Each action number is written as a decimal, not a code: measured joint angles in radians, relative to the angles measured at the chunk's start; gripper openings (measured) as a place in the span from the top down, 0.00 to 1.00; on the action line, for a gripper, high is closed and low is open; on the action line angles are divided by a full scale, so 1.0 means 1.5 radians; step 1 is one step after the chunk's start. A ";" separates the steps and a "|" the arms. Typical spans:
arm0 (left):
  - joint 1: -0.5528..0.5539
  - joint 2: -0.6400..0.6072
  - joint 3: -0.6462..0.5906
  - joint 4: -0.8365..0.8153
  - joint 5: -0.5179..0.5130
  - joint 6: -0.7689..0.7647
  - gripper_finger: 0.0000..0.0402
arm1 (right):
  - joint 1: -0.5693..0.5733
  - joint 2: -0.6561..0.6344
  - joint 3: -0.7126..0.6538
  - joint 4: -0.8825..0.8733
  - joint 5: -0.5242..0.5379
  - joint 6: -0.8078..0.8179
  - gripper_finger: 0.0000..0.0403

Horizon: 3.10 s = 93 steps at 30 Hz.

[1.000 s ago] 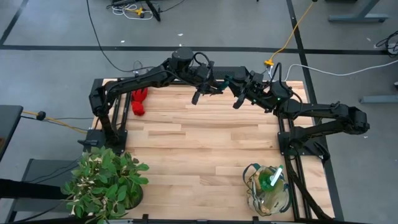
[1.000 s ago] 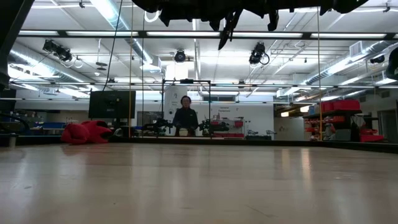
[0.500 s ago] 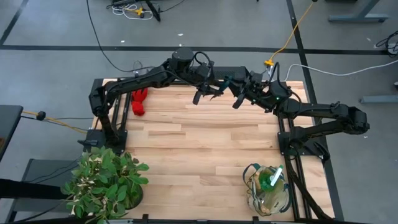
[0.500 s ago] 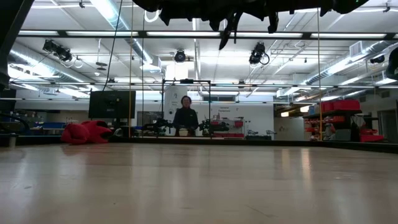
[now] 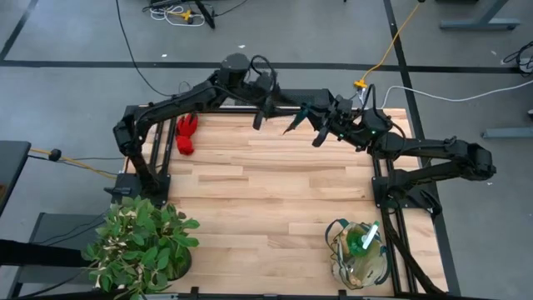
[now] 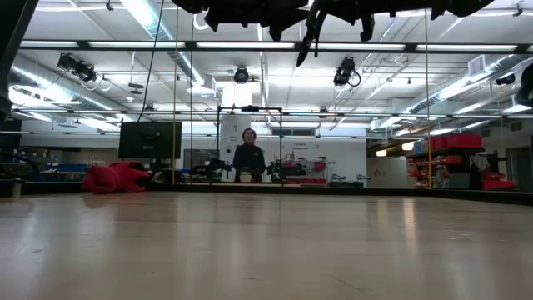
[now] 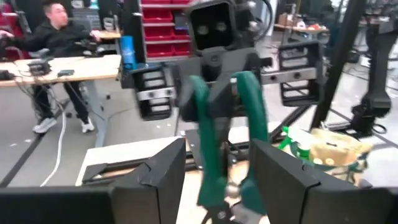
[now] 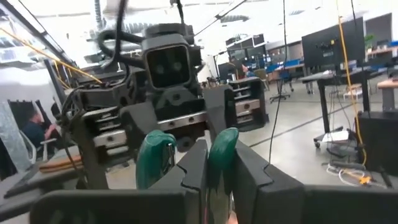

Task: Pick & Place Garden tools in Gardening bag
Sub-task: Put the green shear scissors into the white gardening bag

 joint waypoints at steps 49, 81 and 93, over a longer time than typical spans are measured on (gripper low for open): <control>0.039 -0.043 0.000 -0.041 -0.056 -0.157 0.56 | 0.042 -0.282 0.000 -0.483 -0.359 -0.012 0.89; -0.074 -0.152 -0.001 -0.179 -0.083 -0.087 0.98 | 0.312 -0.258 0.000 -0.494 -0.263 -0.081 0.91; -0.116 -0.152 -0.001 -0.179 -0.172 -0.081 0.99 | 0.448 -0.238 0.000 -0.489 -0.127 -0.091 0.93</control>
